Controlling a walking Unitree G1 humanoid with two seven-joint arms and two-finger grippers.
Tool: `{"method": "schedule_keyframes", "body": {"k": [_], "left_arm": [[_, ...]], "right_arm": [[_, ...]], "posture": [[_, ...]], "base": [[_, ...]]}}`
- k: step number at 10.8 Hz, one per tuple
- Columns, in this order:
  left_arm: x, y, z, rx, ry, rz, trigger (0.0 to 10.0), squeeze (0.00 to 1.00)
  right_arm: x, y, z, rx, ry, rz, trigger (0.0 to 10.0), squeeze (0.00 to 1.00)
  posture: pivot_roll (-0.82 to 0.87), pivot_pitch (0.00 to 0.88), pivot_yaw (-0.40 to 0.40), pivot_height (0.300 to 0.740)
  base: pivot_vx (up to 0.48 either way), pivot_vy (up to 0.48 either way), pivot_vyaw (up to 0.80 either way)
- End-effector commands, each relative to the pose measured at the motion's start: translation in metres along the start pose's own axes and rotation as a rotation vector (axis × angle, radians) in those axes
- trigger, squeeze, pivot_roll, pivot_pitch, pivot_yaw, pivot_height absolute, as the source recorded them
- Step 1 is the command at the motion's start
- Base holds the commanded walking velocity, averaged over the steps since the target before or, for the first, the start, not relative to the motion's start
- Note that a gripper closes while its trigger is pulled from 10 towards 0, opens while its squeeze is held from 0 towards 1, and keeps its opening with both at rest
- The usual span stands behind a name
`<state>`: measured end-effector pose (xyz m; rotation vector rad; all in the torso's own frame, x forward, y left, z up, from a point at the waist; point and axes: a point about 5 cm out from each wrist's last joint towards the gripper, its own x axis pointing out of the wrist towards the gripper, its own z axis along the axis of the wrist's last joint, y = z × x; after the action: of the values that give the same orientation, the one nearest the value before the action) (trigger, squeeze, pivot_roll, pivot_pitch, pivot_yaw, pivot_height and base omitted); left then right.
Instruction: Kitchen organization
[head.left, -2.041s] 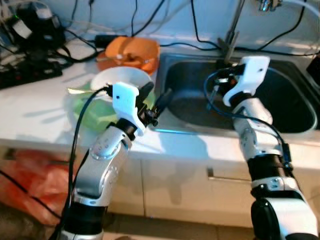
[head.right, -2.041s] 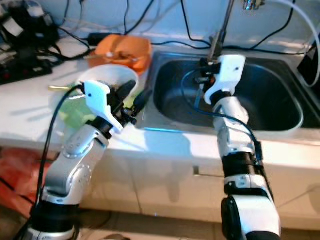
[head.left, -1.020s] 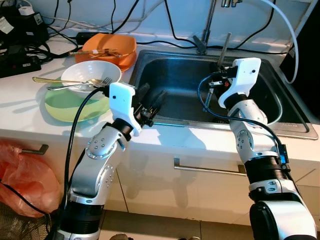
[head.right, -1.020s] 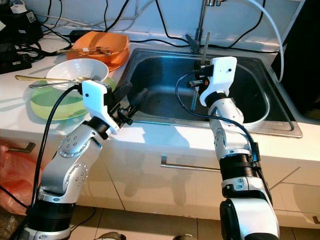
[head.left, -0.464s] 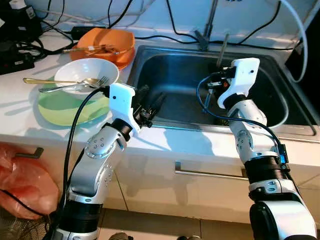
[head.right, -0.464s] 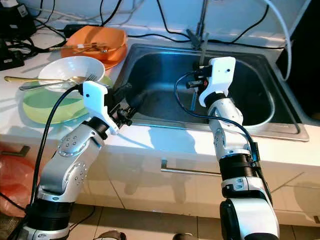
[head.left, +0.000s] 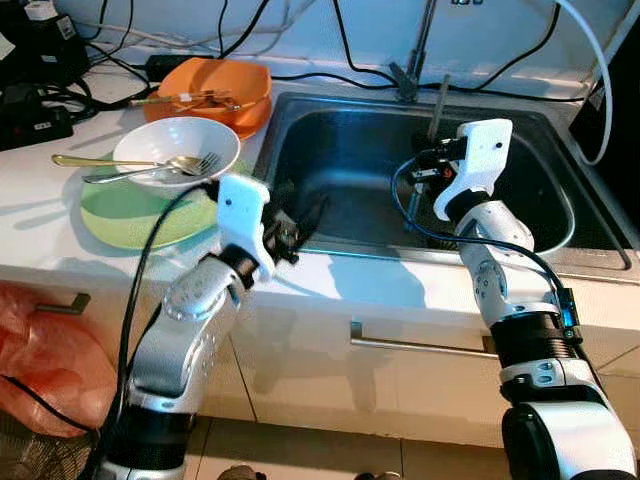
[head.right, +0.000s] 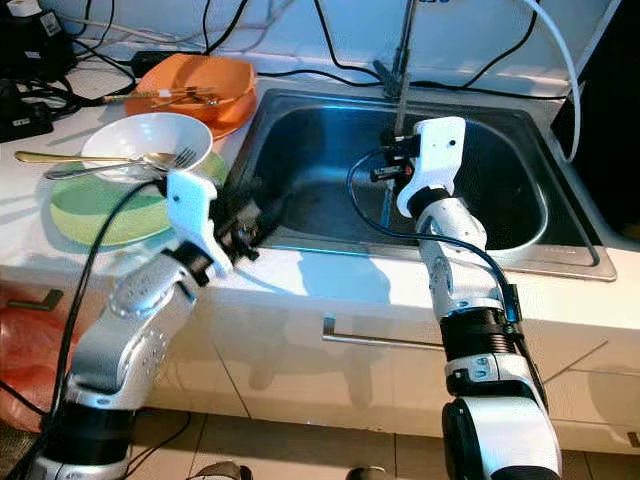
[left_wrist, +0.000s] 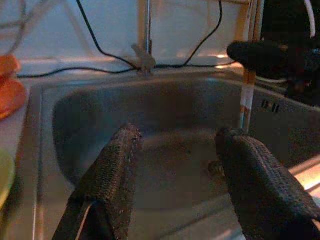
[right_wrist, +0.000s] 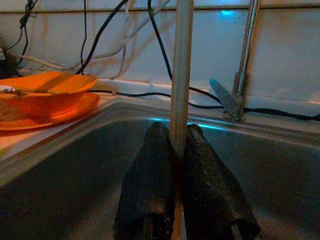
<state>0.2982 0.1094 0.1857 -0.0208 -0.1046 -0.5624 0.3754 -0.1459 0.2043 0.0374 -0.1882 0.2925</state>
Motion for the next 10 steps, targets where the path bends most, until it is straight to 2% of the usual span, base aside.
{"method": "schedule_keyframes", "body": {"k": [1,3,6,7,8,9,10], "left_arm": [[-0.005,-0.006,0.003,0.021,0.004,-0.019,10.0,0.0],[-0.007,-0.008,0.003,0.02,0.015,-0.036,10.0,0.0],[-0.011,-0.012,0.004,0.018,0.027,-0.056,10.0,0.0],[-0.013,-0.018,0.003,0.015,0.034,-0.087,10.0,0.0],[-0.013,-0.02,0.002,0.014,0.042,-0.106,10.0,0.0],[-0.014,-0.022,0.002,0.013,0.048,-0.116,10.0,0.0],[-0.015,-0.022,0.001,0.012,0.055,-0.122,10.0,0.0]], "right_arm": [[-0.004,0.002,-0.005,-0.003,0.037,0.012,10.0,0.0],[0.001,0.006,-0.009,-0.019,0.073,0.043,10.0,0.0],[0.014,0.001,-0.009,-0.093,0.138,0.089,10.0,0.0],[0.022,-0.001,-0.011,-0.131,0.178,0.109,10.0,0.05],[0.026,0.001,-0.011,-0.141,0.189,0.132,10.0,0.05],[0.029,0.004,-0.013,-0.146,0.205,0.156,10.0,1.0],[0.03,0.008,-0.016,-0.145,0.224,0.182,10.0,1.0]], "posture": [[0.12,0.126,-0.023,0.74],[0.12,0.138,-0.027,0.74],[0.14,0.161,-0.036,0.74],[0.14,0.165,-0.037,0.74],[0.15,0.167,-0.041,0.74],[0.15,0.166,-0.046,0.74],[0.16,0.165,-0.049,0.74]], "base": [[0.0,0.0,0.0],[0.0,0.0,0.0],[0.0,0.0,0.0],[0.0,0.0,0.0],[0.0,0.0,0.0],[0.0,0.0,0.0],[0.0,0.0,0.0]]}}
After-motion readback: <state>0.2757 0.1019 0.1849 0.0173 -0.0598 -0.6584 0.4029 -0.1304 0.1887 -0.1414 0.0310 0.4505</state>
